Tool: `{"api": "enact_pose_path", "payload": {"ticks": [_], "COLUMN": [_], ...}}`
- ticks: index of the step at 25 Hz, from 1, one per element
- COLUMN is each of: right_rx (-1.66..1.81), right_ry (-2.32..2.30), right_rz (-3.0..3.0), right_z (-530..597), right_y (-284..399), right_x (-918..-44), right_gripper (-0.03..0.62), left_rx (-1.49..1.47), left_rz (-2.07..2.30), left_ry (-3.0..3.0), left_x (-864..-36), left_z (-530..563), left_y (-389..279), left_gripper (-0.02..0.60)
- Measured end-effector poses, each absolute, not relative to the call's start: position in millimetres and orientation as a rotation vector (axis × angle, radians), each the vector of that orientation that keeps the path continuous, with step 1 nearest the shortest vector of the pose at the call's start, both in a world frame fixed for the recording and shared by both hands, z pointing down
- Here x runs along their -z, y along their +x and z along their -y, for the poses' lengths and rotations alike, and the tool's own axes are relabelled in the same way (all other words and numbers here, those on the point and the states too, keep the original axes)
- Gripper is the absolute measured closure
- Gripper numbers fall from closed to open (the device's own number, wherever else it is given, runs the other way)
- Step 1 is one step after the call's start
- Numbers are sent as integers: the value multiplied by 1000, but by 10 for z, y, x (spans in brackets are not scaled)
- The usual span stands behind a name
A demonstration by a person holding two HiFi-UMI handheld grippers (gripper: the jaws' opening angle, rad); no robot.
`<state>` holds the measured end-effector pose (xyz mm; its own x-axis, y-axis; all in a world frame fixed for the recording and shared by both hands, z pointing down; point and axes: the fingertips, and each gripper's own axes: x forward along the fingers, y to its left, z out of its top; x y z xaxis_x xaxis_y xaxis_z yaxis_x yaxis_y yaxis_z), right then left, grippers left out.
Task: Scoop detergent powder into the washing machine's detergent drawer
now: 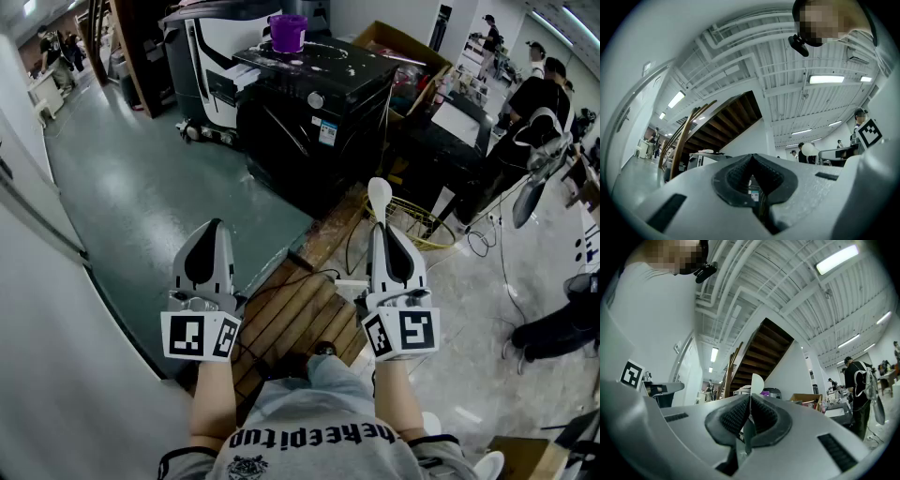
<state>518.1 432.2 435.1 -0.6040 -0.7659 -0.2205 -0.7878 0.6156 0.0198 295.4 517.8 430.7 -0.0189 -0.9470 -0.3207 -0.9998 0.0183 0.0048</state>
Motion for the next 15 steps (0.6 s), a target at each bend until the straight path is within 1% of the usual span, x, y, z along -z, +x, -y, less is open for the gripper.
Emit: {"api": "enact_pose_path", "payload": {"ticks": [15], "right_rx": [-201], "right_ry": [-1286], "right_rz": [-2649], "right_z": [-4417], "right_y": [5148], "right_x": [-4374], "right_gripper": [588], "left_rx": [-314], "left_rz": [-2041], "left_ry": [-2021], "left_x": [-4307], "left_z": [-5245], "left_y": [2985], "left_gripper": [578]}}
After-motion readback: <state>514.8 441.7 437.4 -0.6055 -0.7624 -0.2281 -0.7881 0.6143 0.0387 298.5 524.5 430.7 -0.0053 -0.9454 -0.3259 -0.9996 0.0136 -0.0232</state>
